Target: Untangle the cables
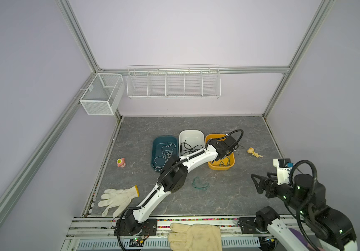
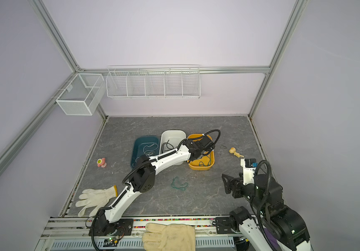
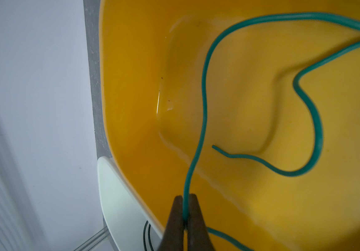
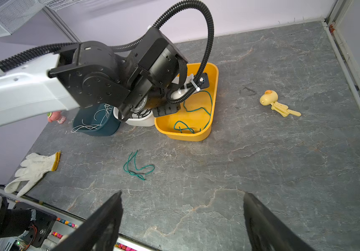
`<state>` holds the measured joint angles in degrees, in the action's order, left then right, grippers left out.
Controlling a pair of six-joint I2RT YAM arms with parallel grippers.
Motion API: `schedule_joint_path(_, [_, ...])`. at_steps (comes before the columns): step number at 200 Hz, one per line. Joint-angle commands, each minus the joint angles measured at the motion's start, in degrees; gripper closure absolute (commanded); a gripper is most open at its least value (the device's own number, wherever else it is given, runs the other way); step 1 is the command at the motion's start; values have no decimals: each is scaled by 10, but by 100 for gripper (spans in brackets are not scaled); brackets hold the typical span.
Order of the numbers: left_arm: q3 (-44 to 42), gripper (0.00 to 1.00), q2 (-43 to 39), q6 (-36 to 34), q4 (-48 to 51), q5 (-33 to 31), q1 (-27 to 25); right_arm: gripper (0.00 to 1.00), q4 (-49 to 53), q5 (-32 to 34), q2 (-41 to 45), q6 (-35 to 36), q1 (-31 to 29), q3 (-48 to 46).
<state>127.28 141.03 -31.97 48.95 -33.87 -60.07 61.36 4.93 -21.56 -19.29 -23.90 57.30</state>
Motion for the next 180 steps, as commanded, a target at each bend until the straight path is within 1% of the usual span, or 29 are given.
schedule_joint_path(1, [5, 100, 9, -5, 0, -7, -4, 12, -16, 2, 8, 1, -4, -9])
schedule_joint_path(3, [5, 100, 8, -6, 0, -7, -4, 12, -17, 2, 8, 1, -4, -9])
schedule_joint_path(27, [3, 85, 4, -9, -2, -9, -5, 12, -18, 2, 9, 1, -5, -9])
schedule_joint_path(44, [3, 71, 0, -10, -1, -3, -5, 12, -18, 3, 8, 1, -4, -9])
schedule_joint_path(67, [3, 65, -5, -10, 2, 1, -5, 12, -17, 3, 8, 1, -4, -9])
schedule_joint_path(92, [3, 55, -13, -10, 0, 0, -5, 12, -18, 4, 9, 1, -4, -10])
schedule_joint_path(105, [3, 52, -18, -10, -2, 1, -6, 12, -17, 4, 9, 1, -4, -10])
schedule_joint_path(151, [-1, 37, -51, -22, -24, -15, -7, 12, -18, 4, 9, 2, -4, -10])
schedule_joint_path(159, [-3, 32, -59, -24, -30, -16, -7, 12, -18, 5, 9, 2, -4, -10])
schedule_joint_path(164, [-4, 26, -65, -26, -34, -16, -7, 12, -17, 5, 10, 2, -4, -10])
schedule_joint_path(167, [-5, 18, -69, -26, -37, -16, -7, 12, -18, 5, 10, 2, -4, -9])
schedule_joint_path(169, [-6, 5, -71, -27, -38, -16, -7, 12, -17, 6, 10, 1, -4, -9])
schedule_joint_path(171, [-6, 1, -73, -27, -39, -15, -7, 12, -16, 8, 11, -1, -4, -9])
schedule_joint_path(180, [-10, 1, -87, -31, -47, -14, -7, 12, -16, 11, 12, -1, -4, -10])
